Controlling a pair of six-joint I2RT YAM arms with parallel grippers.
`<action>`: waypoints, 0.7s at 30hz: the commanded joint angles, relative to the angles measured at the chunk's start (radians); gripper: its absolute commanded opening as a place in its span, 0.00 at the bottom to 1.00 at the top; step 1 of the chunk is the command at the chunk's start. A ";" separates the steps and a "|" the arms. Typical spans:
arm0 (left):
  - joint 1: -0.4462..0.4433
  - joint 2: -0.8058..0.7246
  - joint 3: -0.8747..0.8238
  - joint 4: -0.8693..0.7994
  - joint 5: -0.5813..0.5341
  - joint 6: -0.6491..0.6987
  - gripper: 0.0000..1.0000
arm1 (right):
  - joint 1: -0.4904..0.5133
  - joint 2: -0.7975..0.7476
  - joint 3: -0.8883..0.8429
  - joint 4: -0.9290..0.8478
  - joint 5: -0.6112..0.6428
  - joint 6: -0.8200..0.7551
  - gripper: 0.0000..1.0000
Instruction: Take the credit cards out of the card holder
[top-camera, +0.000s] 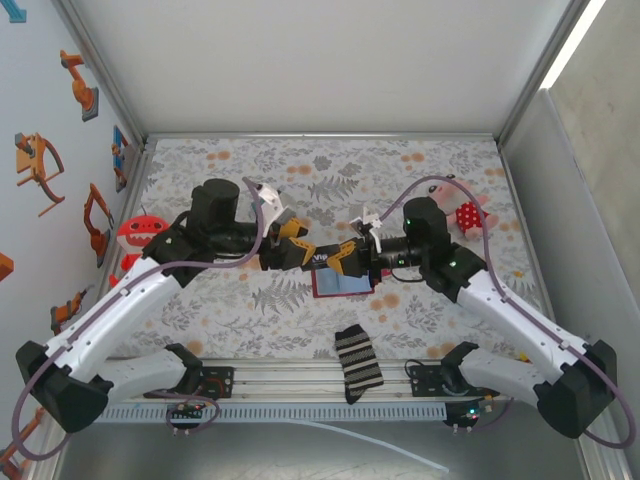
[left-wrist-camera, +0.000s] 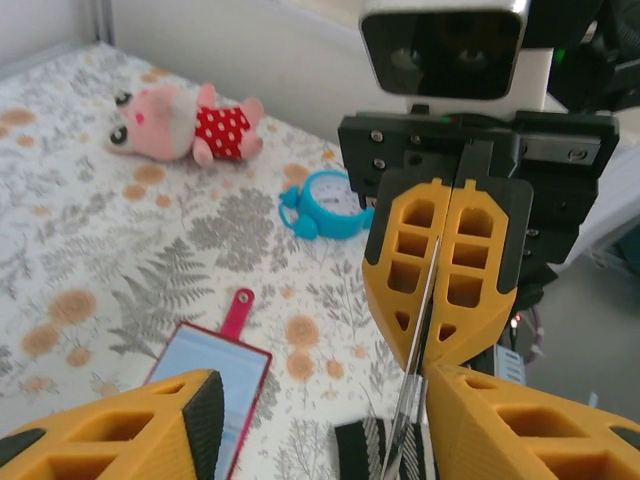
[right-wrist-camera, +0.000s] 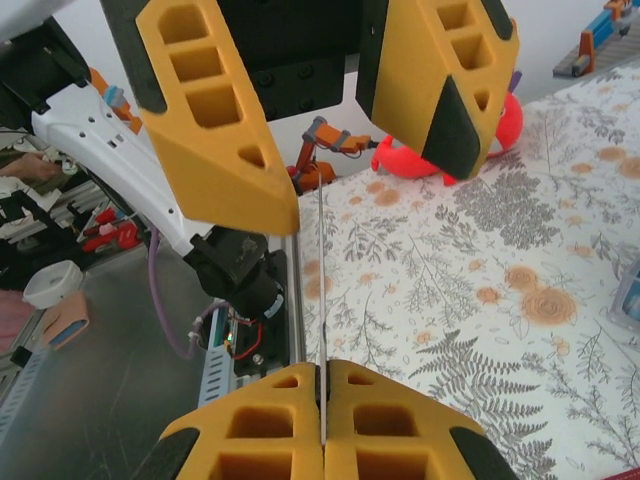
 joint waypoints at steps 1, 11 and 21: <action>-0.012 0.034 0.053 -0.097 0.063 0.056 0.52 | 0.001 0.021 0.033 -0.038 -0.020 -0.036 0.00; -0.021 0.091 0.071 -0.152 0.114 0.129 0.33 | 0.001 0.039 0.040 -0.057 -0.031 -0.057 0.00; -0.021 0.146 0.097 -0.208 0.127 0.203 0.13 | 0.001 0.046 0.042 -0.076 -0.029 -0.064 0.00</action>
